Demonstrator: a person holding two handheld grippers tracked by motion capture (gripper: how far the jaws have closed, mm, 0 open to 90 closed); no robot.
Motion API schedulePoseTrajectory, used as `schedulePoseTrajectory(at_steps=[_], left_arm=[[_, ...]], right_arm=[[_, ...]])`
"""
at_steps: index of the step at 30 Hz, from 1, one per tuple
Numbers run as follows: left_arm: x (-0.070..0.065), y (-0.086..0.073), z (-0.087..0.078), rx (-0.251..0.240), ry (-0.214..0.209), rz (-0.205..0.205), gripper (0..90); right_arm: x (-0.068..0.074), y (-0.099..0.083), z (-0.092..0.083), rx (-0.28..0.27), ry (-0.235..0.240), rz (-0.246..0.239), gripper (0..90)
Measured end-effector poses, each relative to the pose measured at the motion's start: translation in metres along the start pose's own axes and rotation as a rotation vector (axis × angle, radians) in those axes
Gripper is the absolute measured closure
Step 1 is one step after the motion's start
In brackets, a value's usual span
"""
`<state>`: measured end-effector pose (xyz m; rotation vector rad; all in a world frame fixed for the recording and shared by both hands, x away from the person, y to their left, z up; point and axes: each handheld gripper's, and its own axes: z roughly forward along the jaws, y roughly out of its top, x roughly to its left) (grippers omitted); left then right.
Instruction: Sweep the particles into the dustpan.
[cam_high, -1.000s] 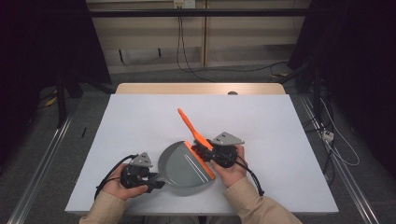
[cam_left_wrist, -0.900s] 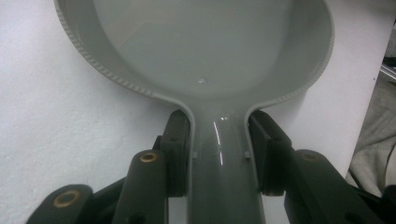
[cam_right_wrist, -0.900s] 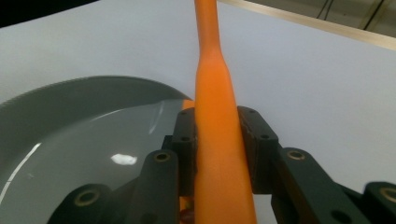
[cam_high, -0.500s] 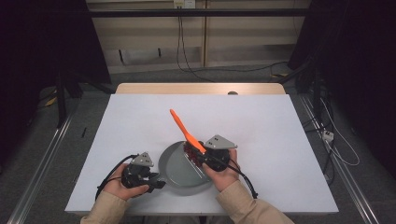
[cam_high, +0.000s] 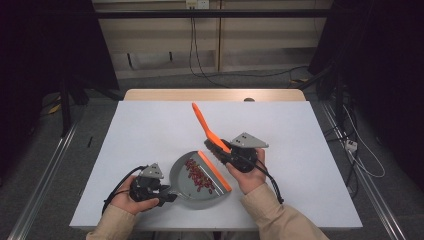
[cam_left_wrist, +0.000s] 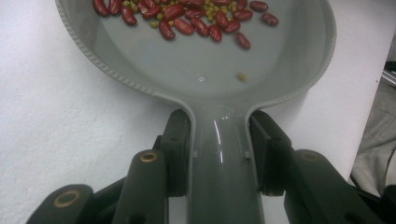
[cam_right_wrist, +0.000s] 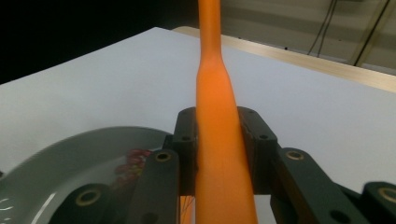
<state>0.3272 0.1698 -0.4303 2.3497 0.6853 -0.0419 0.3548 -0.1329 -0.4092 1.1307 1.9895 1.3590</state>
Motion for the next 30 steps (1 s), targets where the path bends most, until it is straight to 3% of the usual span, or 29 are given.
schedulePoseTrajectory(at_steps=[5,9,15,17,20,23,26,30], left_arm=[[0.000,-0.001,0.000,-0.003,0.000,-0.005,62.7],[0.000,-0.001,0.000,-0.003,-0.002,-0.005,62.7],[0.001,0.000,0.000,0.000,-0.004,-0.005,62.7],[0.001,0.000,0.001,0.001,-0.005,-0.005,62.7],[0.000,-0.001,0.000,-0.006,-0.005,-0.006,62.7],[0.000,-0.001,0.001,-0.007,-0.002,-0.001,62.6],[-0.001,-0.002,0.000,-0.013,0.006,0.003,62.3],[-0.002,-0.002,0.000,-0.018,0.025,0.012,59.2]], right_arm=[[-0.014,-0.010,0.008,0.033,-0.046,-0.004,71.0],[-0.017,-0.019,0.015,0.058,-0.072,-0.020,71.0],[0.003,-0.024,0.023,0.055,-0.022,-0.048,70.9],[0.009,-0.024,0.025,0.049,0.026,-0.034,71.0],[0.024,-0.021,0.026,0.046,0.050,-0.096,70.9],[0.031,-0.016,0.023,0.032,0.129,-0.062,71.1],[0.034,-0.013,0.019,0.013,0.129,-0.071,71.0],[0.025,-0.010,0.012,-0.001,0.117,-0.047,71.0]])
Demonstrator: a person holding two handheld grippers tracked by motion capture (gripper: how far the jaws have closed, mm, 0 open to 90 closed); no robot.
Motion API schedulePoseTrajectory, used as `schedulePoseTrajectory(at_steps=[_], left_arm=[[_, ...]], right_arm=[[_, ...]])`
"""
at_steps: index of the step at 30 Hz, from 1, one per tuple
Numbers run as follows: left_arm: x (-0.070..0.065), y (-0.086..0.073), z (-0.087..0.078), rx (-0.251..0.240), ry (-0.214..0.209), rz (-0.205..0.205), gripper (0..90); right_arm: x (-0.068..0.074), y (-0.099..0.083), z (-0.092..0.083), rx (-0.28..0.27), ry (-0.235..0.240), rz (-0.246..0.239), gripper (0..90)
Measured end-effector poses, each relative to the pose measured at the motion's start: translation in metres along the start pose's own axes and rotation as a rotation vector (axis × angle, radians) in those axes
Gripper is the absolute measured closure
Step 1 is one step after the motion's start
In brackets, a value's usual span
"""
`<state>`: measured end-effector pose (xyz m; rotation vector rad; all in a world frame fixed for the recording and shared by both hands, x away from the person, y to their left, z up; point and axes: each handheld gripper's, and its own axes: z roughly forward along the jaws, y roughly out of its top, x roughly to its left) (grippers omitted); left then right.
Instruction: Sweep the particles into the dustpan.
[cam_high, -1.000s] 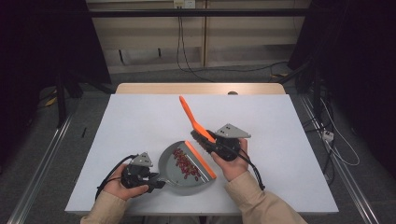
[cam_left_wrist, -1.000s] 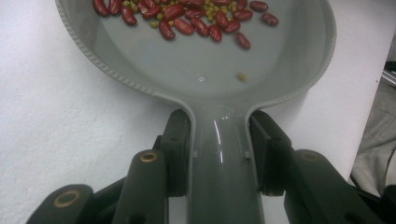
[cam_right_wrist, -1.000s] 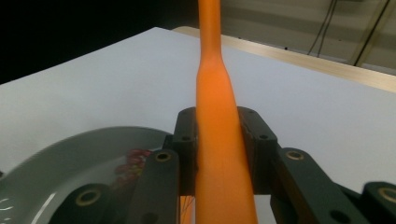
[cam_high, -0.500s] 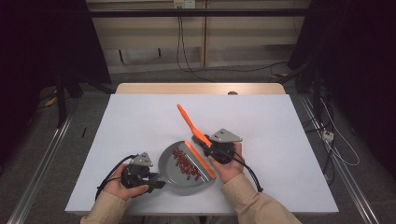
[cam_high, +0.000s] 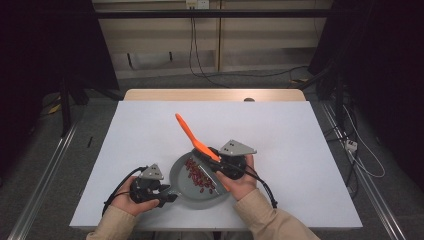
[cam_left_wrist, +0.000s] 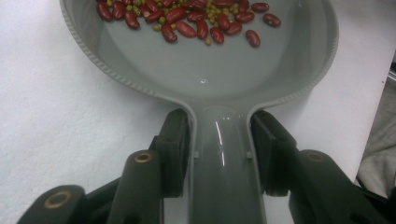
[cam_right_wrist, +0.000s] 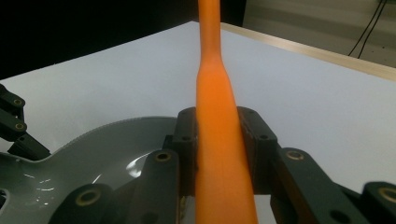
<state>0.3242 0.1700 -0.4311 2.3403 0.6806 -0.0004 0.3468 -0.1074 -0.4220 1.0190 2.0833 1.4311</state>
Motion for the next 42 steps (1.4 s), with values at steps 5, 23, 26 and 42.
schedulePoseTrajectory(at_steps=[5,23,26,42], left_arm=[[-0.002,0.001,-0.001,0.000,0.010,0.002,56.7],[-0.007,-0.002,0.003,-0.033,0.082,0.036,63.1],[-0.006,-0.003,0.004,-0.049,0.103,0.027,63.1],[0.008,-0.007,-0.005,-0.173,0.193,-0.077,63.1]], right_arm=[[-0.012,-0.001,-0.011,0.001,-0.024,-0.002,71.0],[-0.040,-0.013,-0.026,0.028,-0.096,0.033,71.0],[-0.044,-0.014,-0.030,0.022,-0.107,0.036,71.0],[-0.063,-0.014,-0.045,0.006,-0.152,0.070,71.0]])
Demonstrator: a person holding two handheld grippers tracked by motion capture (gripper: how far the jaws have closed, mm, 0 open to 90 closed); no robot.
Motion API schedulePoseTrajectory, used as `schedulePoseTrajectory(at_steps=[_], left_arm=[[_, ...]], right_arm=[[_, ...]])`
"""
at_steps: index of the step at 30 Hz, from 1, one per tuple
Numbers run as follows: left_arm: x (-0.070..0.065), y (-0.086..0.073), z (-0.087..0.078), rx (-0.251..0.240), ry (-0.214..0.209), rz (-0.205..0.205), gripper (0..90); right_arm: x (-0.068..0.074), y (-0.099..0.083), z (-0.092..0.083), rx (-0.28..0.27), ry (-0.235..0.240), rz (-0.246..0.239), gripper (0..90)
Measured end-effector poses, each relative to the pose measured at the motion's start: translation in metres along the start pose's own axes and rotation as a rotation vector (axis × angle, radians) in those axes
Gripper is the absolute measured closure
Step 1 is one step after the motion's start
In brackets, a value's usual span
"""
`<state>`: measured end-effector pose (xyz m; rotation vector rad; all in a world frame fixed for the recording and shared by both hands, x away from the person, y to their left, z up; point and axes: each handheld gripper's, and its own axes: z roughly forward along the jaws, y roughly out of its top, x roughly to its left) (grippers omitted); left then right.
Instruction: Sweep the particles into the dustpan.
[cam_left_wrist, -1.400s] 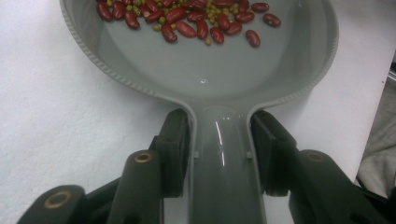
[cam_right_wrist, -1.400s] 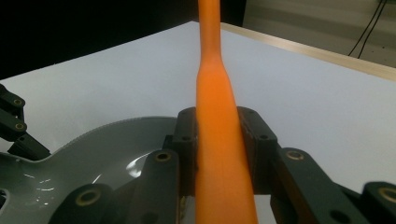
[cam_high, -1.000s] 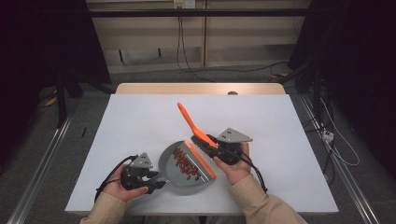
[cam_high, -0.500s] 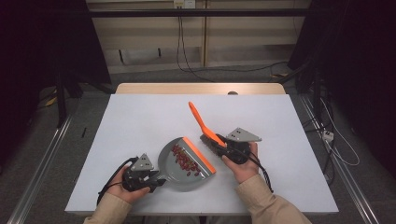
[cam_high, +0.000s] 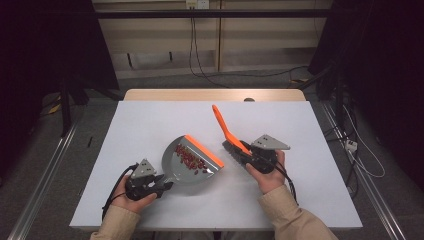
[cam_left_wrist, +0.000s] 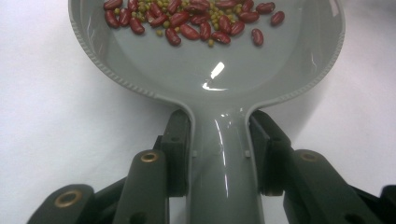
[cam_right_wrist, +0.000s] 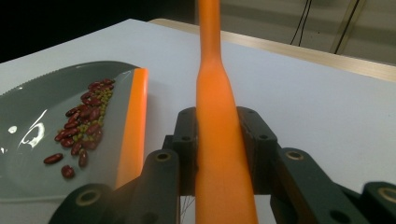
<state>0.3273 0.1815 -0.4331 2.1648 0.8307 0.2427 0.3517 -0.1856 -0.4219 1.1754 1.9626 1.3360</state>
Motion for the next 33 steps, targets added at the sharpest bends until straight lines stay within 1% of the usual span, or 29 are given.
schedulePoseTrajectory(at_steps=[2,3,4,5,7,8,12,14,16,20,21,22,24,26,29,33], left_arm=[[0.002,0.001,0.000,-0.003,0.005,-0.008,63.0],[0.003,0.002,0.000,-0.007,0.011,-0.009,63.0],[0.004,0.002,0.000,-0.010,0.006,-0.028,63.0],[0.005,0.003,-0.001,-0.007,0.015,-0.024,63.0],[0.007,0.004,-0.001,-0.012,0.022,-0.041,63.1],[0.008,0.004,-0.001,-0.014,0.029,-0.036,63.1],[0.013,0.006,-0.002,-0.013,0.037,-0.056,63.1],[0.015,0.006,-0.002,-0.018,0.049,-0.069,63.1],[0.018,0.006,-0.003,-0.009,0.059,-0.076,63.1],[0.023,0.007,-0.005,-0.017,0.081,-0.098,63.1],[0.025,0.007,-0.006,-0.009,0.089,-0.098,63.1],[0.026,0.007,-0.006,-0.021,0.098,-0.108,63.1],[0.029,0.006,-0.007,-0.027,0.109,-0.123,63.1],[0.031,0.006,-0.008,-0.022,0.122,-0.131,63.1],[0.034,0.005,-0.008,-0.026,0.145,-0.143,63.1],[0.038,0.005,-0.008,-0.031,0.166,-0.161,63.1]], right_arm=[[-0.003,0.000,-0.002,-0.001,-0.011,-0.003,71.0],[-0.004,0.000,-0.003,-0.003,-0.013,0.004,71.0],[-0.005,-0.001,-0.004,-0.001,-0.014,0.000,71.1],[-0.006,-0.001,-0.005,-0.001,-0.019,-0.002,71.0],[-0.008,-0.002,-0.007,0.000,-0.023,0.006,71.0],[-0.010,-0.002,-0.009,0.001,-0.026,0.005,71.0],[-0.014,-0.003,-0.012,-0.001,-0.037,0.016,71.0],[-0.017,-0.003,-0.014,0.001,-0.042,0.015,71.1],[-0.018,-0.004,-0.015,0.002,-0.045,0.015,71.0],[-0.022,-0.005,-0.018,-0.002,-0.054,0.022,71.0],[-0.023,-0.005,-0.019,-0.001,-0.057,0.021,71.0],[-0.024,-0.006,-0.019,-0.003,-0.059,0.021,71.0],[-0.025,-0.006,-0.021,0.001,-0.064,0.023,71.0],[-0.027,-0.007,-0.022,0.001,-0.067,0.027,71.1],[-0.030,-0.008,-0.024,-0.004,-0.074,0.033,71.0],[-0.034,-0.008,-0.027,-0.007,-0.090,0.038,71.0]])
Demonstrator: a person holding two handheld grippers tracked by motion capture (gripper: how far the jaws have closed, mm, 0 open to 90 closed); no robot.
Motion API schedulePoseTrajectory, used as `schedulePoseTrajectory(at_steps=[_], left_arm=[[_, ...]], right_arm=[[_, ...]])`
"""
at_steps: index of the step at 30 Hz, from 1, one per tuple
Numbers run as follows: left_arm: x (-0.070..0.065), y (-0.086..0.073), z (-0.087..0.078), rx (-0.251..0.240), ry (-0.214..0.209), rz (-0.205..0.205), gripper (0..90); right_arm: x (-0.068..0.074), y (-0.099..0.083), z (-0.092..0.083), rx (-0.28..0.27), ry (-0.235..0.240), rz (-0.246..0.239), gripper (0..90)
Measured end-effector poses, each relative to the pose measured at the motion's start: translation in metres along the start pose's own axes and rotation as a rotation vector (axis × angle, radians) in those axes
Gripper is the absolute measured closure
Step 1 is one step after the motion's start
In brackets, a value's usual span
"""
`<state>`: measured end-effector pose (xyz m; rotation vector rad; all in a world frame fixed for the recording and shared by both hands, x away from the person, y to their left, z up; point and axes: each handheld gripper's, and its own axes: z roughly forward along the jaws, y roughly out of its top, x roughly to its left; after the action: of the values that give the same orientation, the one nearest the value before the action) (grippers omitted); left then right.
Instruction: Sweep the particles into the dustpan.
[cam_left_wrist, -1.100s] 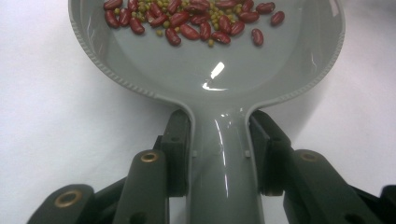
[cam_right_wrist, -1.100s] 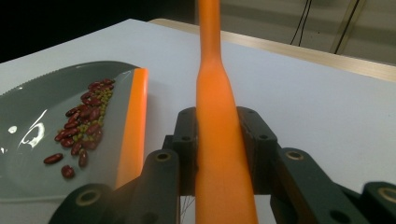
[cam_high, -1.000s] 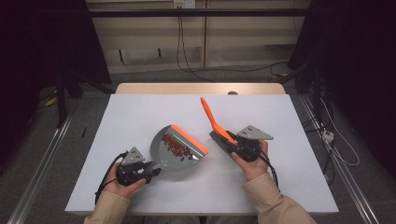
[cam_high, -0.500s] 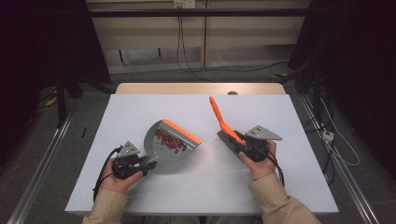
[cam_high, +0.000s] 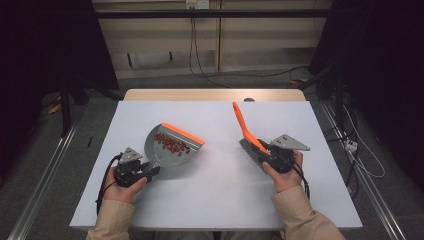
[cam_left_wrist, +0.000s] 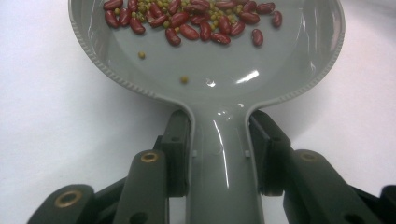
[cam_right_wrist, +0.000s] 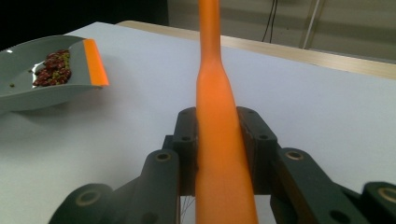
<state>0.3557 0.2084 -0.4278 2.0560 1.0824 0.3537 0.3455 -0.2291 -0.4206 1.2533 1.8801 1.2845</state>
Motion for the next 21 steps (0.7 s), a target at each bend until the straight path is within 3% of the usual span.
schedulePoseTrajectory(at_steps=[21], left_arm=[[0.020,-0.004,0.005,0.017,0.122,-0.096,63.1]], right_arm=[[-0.019,-0.006,-0.009,0.000,-0.051,0.031,71.0]])
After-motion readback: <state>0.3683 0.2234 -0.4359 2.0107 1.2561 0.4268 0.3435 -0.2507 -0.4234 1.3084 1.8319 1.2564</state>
